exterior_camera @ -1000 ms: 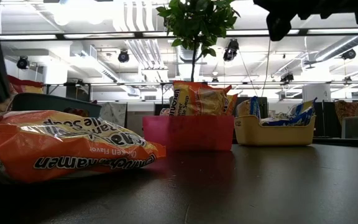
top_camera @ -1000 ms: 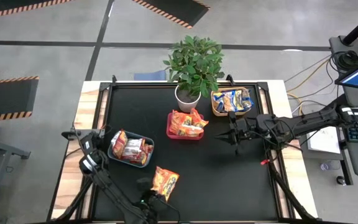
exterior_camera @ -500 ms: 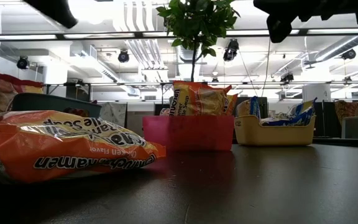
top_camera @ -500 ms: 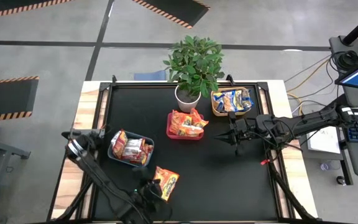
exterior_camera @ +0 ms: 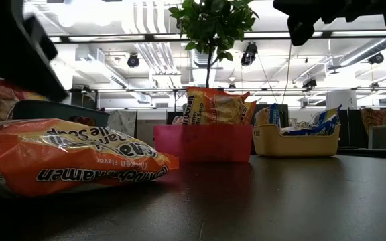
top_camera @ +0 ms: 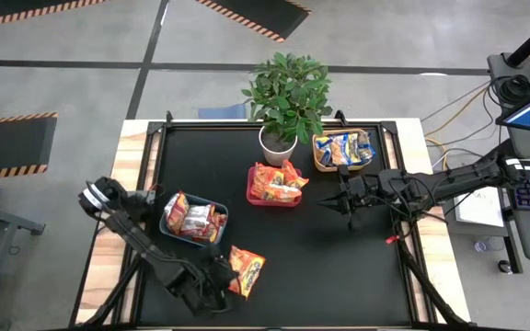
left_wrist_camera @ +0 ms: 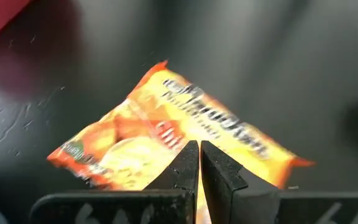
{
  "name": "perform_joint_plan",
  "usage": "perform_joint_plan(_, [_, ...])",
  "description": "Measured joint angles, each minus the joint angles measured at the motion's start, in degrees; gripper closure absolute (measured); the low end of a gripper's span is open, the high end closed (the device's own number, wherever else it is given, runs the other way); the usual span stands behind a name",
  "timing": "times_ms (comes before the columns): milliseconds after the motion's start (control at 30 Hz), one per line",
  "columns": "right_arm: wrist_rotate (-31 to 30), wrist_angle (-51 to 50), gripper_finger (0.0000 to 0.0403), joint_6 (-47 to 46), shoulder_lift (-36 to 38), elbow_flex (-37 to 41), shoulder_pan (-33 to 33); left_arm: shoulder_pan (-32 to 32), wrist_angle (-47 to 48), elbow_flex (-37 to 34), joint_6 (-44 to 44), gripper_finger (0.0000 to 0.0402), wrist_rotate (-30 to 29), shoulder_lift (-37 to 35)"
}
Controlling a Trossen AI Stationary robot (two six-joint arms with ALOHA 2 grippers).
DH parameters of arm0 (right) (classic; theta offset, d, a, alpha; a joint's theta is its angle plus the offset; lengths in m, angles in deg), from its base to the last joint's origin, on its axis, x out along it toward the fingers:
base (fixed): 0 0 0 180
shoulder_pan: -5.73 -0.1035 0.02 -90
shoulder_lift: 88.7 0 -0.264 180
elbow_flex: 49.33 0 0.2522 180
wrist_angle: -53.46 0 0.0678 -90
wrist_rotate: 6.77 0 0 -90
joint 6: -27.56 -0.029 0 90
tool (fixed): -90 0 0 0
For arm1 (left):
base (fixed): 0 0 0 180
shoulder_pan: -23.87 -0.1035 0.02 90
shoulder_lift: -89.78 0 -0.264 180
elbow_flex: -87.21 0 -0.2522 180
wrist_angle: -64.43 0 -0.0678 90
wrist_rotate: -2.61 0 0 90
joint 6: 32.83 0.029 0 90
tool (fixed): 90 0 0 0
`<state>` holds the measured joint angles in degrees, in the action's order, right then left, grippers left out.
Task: Sort Maruchan noodles
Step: Put the orange noodle pack into the red bin
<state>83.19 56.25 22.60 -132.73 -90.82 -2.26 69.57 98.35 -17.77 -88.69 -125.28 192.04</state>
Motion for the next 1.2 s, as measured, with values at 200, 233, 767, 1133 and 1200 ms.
perform_joint_plan(200, [0.0, -0.2, 0.0394, 1.2, 0.0, 0.0, 0.0, -3.4, -0.3, -0.2, 1.2, 0.0401, -3.7, 3.8])
perform_joint_plan(233, [-0.1, -0.2, 0.0394, 1.6, 0.0, 0.0, 0.0, -4.5, -0.5, -0.2, 1.3, 0.0401, -7.2, 4.6])
perform_joint_plan(767, [-0.1, -0.1, 0.0394, 5.7, 0.0, 0.0, 0.1, -16.0, -0.6, 4.3, 25.2, 0.0401, 31.5, 1.1])
perform_joint_plan(1133, [-0.2, -0.1, 0.0394, 6.6, 0.0, 0.0, 0.1, -15.8, 1.7, 4.9, 22.1, 0.0401, 3.0, 5.8])
perform_joint_plan(1200, [-0.4, 0.1, 0.0394, 6.7, 0.0, 0.0, 0.1, -17.7, 1.7, 6.4, 22.4, 0.0401, -7.4, 6.0])
